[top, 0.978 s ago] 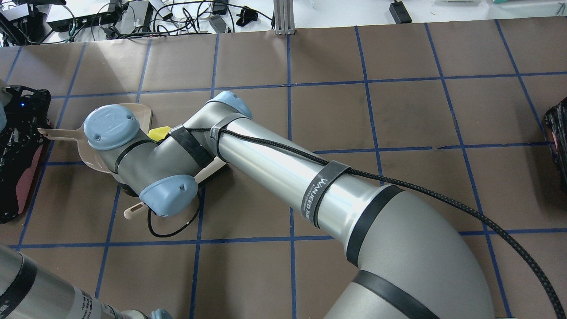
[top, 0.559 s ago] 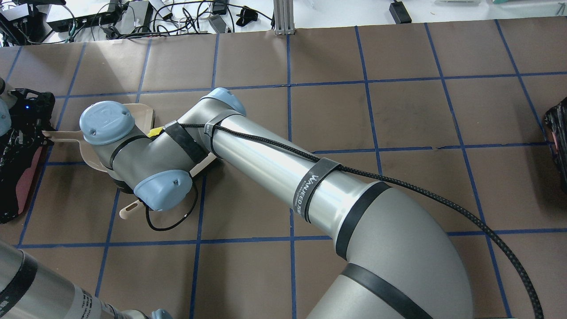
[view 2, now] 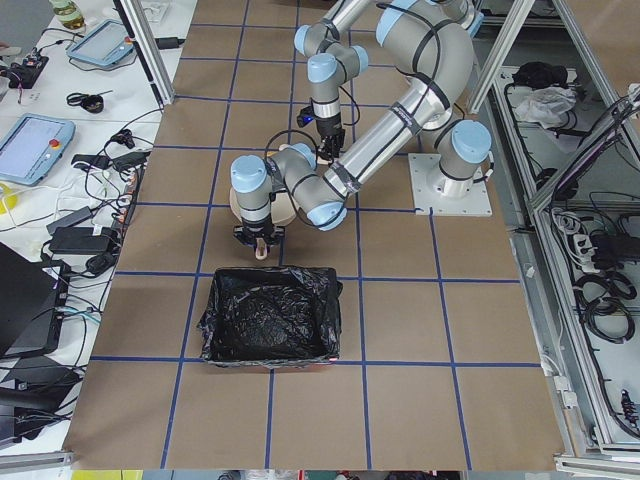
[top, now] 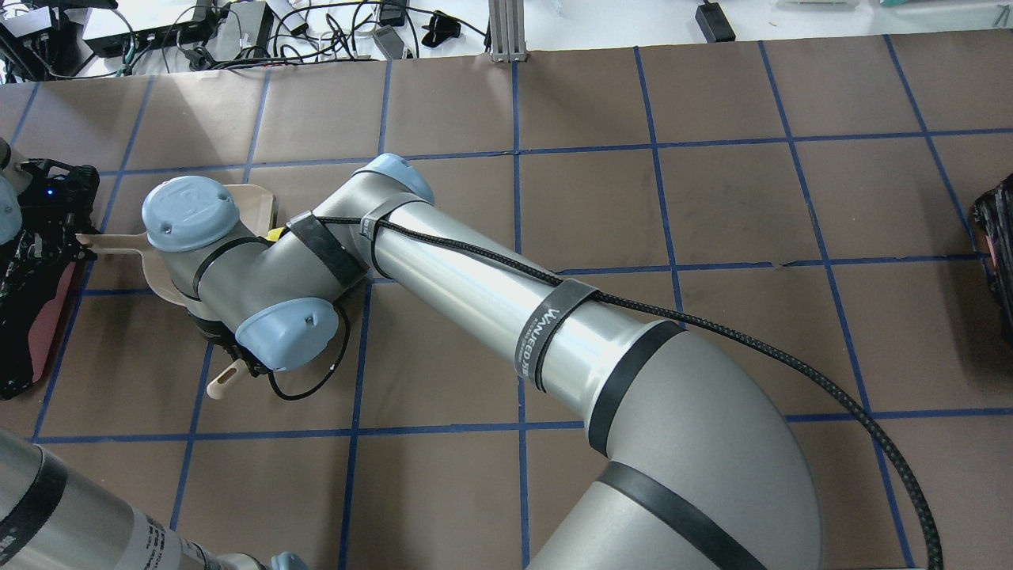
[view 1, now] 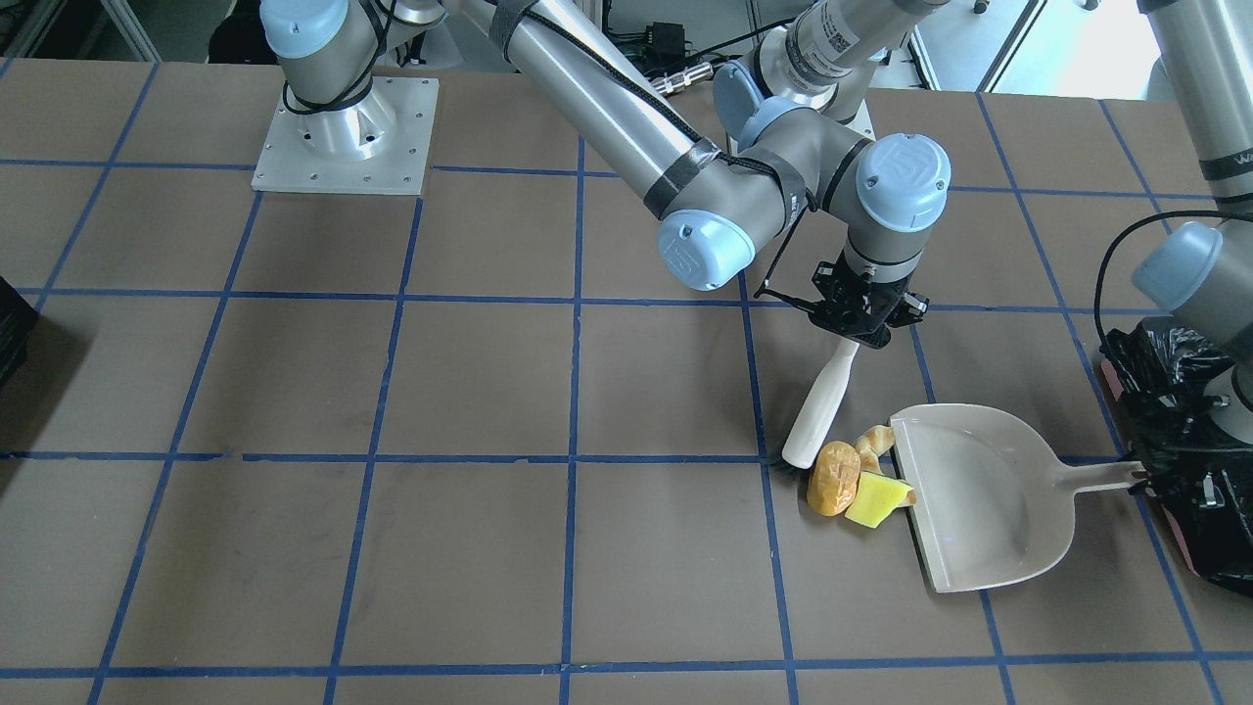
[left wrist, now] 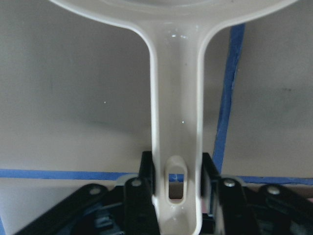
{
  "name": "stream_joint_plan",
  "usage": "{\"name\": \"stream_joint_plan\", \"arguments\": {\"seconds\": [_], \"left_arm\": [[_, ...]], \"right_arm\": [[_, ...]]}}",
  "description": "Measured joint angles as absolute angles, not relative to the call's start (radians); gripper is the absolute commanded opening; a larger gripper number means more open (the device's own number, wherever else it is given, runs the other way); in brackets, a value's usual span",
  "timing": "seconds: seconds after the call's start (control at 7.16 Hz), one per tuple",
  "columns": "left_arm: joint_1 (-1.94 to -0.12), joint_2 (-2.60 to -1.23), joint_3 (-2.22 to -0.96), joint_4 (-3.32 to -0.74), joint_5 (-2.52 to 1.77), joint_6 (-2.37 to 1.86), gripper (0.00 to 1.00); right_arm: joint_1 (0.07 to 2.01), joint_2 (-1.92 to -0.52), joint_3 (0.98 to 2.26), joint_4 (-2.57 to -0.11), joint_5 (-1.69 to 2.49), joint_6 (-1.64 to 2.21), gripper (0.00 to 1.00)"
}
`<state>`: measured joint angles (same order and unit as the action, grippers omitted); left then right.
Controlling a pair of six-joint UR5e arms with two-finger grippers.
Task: Sweep and dump trash in nearest bin
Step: 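Sweep the sponge and bread roll into the dustpan with the right-held brush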
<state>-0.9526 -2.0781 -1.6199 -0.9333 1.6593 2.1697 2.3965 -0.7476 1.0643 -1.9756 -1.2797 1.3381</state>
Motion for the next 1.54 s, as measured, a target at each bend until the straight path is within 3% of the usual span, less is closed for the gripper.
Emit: {"name": "stream_joint_plan", "arguments": {"seconds": [1.26,1.54], "left_arm": [[-0.965,-2.084,-1.623,-0.889,1.725,2.168,0.0],[-0.966,-2.085,-1.624,-0.888,1.724,2.168,0.0]], "right_arm": [[2.329,-0.68,0.983,-1.977,-1.217,0.372,0.0],[2.324,-0.691,0.981,-1.974,-1.213,0.526,0.0]]}}
